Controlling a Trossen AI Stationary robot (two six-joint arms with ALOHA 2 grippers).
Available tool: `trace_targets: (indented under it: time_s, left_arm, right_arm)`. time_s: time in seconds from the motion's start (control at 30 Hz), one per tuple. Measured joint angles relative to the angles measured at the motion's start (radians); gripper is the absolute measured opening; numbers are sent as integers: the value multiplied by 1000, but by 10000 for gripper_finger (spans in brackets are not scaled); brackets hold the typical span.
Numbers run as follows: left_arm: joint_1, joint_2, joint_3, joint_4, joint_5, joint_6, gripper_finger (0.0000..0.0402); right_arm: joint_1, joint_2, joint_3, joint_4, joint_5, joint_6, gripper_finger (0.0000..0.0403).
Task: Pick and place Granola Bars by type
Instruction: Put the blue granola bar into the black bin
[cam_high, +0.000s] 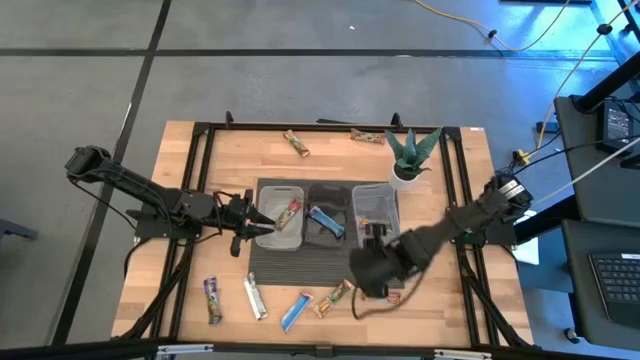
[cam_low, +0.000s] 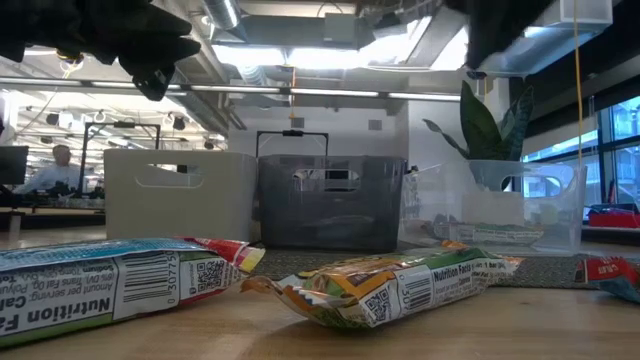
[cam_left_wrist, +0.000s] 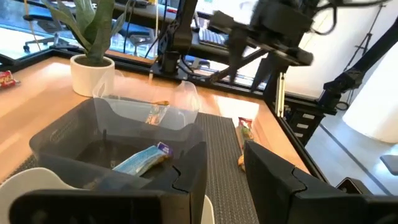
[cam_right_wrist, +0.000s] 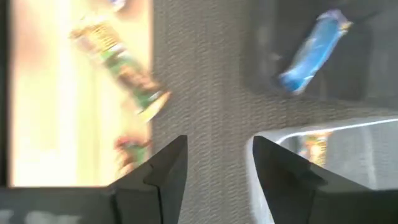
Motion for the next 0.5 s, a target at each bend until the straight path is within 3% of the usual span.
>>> trace_targets:
  time_s: [0.3, 0.5]
  left_arm:
    - [0, 1, 0, 0, 0, 0, 100]
    - [0, 1, 0, 0, 0, 1, 100]
  right_arm:
    - [162, 29, -1, 0, -37, 254, 185]
    - [206, 60, -1, -1, -32, 302, 185]
